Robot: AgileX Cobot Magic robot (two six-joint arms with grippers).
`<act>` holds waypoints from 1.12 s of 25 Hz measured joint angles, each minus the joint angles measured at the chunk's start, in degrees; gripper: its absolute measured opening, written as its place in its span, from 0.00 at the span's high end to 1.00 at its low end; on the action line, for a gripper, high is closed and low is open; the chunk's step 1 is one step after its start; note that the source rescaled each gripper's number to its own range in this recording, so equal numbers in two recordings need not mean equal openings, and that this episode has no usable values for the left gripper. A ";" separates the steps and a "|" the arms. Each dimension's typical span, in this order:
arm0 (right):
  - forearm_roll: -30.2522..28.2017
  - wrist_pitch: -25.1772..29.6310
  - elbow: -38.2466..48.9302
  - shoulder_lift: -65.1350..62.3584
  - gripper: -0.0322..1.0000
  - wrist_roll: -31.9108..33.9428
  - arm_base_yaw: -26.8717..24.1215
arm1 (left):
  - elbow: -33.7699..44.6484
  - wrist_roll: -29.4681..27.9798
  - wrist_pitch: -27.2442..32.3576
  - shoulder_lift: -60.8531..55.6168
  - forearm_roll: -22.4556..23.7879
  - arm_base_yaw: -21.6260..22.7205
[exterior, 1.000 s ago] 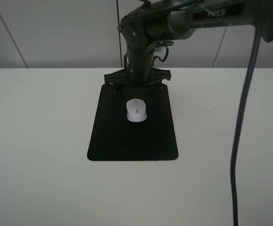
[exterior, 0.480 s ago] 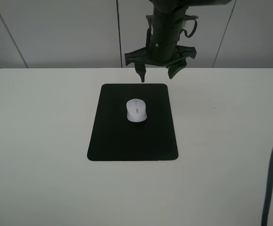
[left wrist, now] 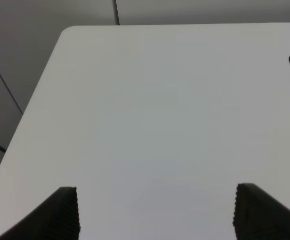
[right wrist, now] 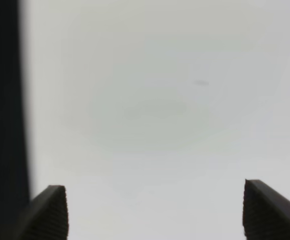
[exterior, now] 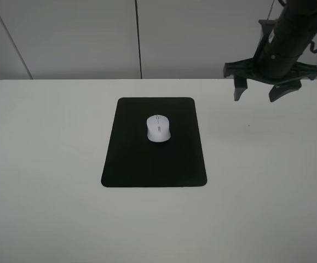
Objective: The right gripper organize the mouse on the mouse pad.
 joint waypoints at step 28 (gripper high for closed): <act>-1.37 6.26 25.23 -61.95 0.53 -5.56 3.24 | 0.00 0.00 0.00 0.00 0.00 0.00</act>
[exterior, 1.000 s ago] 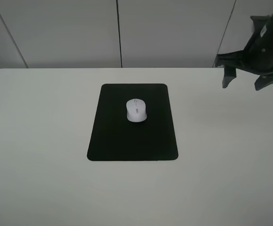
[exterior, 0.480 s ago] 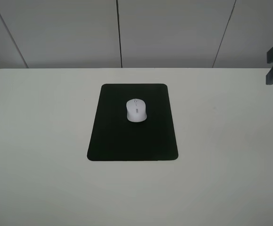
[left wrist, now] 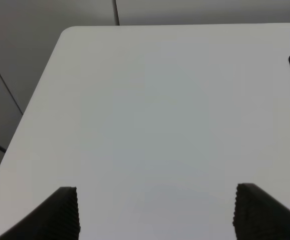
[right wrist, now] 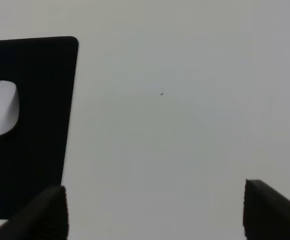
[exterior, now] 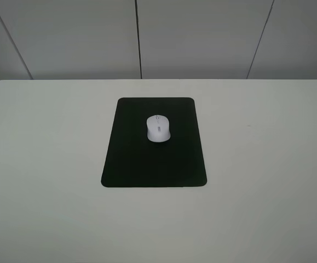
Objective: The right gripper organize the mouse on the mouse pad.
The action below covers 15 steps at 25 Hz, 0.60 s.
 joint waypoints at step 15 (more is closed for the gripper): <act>5.94 4.21 10.72 -26.57 0.53 -9.53 1.89 | 0.00 0.00 0.00 0.00 0.00 0.00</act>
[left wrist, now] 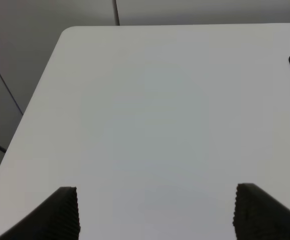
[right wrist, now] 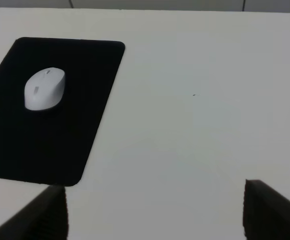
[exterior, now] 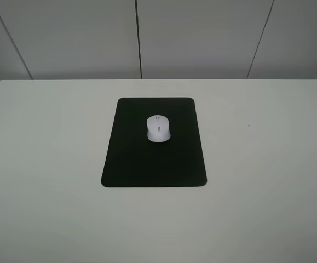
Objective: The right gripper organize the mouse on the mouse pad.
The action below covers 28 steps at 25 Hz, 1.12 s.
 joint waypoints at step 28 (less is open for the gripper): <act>3.06 0.39 3.39 -9.63 0.53 -8.36 -4.23 | 0.00 0.00 0.00 0.00 0.00 0.00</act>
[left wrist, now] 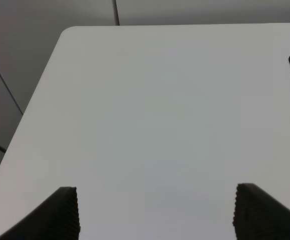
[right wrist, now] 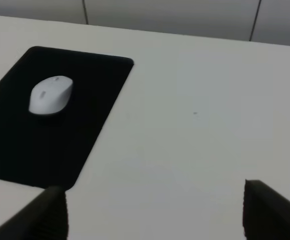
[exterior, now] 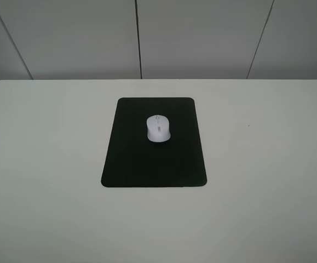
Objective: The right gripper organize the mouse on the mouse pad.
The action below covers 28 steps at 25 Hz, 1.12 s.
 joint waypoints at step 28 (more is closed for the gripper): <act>2.21 0.00 0.00 0.00 0.53 -3.09 -15.43 | 0.00 0.00 0.00 0.00 0.00 0.00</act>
